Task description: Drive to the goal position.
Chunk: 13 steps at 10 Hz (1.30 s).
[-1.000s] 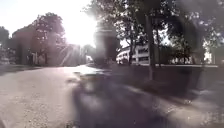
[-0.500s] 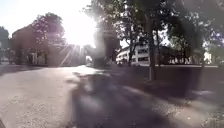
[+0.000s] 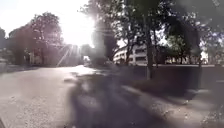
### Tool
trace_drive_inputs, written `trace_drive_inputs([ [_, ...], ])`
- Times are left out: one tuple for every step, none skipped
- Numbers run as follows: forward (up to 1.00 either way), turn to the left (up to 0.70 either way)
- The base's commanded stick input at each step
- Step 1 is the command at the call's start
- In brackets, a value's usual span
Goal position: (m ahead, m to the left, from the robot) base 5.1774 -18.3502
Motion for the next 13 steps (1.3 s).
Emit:
trace_drive_inputs([
  [0.70,0.00],
  [0.70,0.09],
  [0.70,0.14],
  [0.70,0.14],
  [0.70,0.14],
  [0.70,0.14],
  [0.70,0.14],
  [0.70,0.14],
  [0.70,0.14],
  [0.70,0.14],
  [0.70,0.14],
  [0.70,0.14],
  [0.70,0.14],
])
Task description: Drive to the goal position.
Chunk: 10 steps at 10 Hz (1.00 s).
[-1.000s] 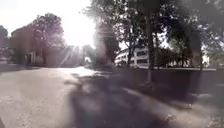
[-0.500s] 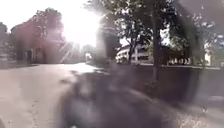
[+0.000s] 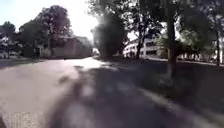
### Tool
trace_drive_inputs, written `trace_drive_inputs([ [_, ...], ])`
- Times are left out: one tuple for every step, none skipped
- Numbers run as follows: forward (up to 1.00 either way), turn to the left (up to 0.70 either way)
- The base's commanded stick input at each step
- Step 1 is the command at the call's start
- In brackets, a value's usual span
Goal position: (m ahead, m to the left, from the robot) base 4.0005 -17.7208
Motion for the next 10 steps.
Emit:
trace_drive_inputs([
  [0.70,0.14],
  [0.70,0.14],
  [0.44,0.09],
  [0.00,0.00],
  [0.00,0.00],
  [0.00,-0.22],
  [0.00,-0.54],
  [0.00,-0.70],
  [0.00,-0.70],
  [0.00,-0.70],
])
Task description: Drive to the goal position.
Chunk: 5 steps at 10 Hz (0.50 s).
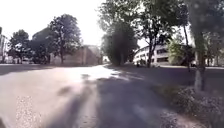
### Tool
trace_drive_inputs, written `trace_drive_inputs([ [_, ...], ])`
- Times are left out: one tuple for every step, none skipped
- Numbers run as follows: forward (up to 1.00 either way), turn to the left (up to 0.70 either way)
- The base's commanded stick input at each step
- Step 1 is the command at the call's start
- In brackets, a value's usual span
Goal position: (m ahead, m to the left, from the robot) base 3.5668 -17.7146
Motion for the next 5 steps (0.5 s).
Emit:
trace_drive_inputs([
  [0.00,-0.70],
  [0.00,-0.70],
  [0.00,-0.70],
  [0.00,-0.70],
  [0.00,-0.70],
])
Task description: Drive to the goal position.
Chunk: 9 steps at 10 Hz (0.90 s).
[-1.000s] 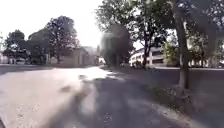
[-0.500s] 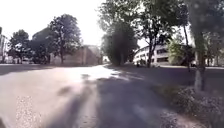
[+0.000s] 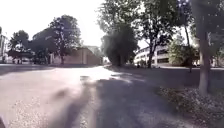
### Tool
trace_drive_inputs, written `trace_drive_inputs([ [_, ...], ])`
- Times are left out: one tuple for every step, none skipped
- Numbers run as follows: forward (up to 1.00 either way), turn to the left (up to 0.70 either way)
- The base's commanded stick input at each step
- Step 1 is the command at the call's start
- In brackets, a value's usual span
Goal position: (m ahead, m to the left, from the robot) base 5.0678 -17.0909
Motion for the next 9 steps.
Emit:
trace_drive_inputs([
  [0.00,-0.70],
  [0.00,-0.70],
  [0.00,-0.70],
  [0.00,-0.70],
  [0.00,-0.70],
  [0.00,-0.70],
  [0.00,-0.70],
  [0.00,-0.70],
  [0.00,-0.70],
])
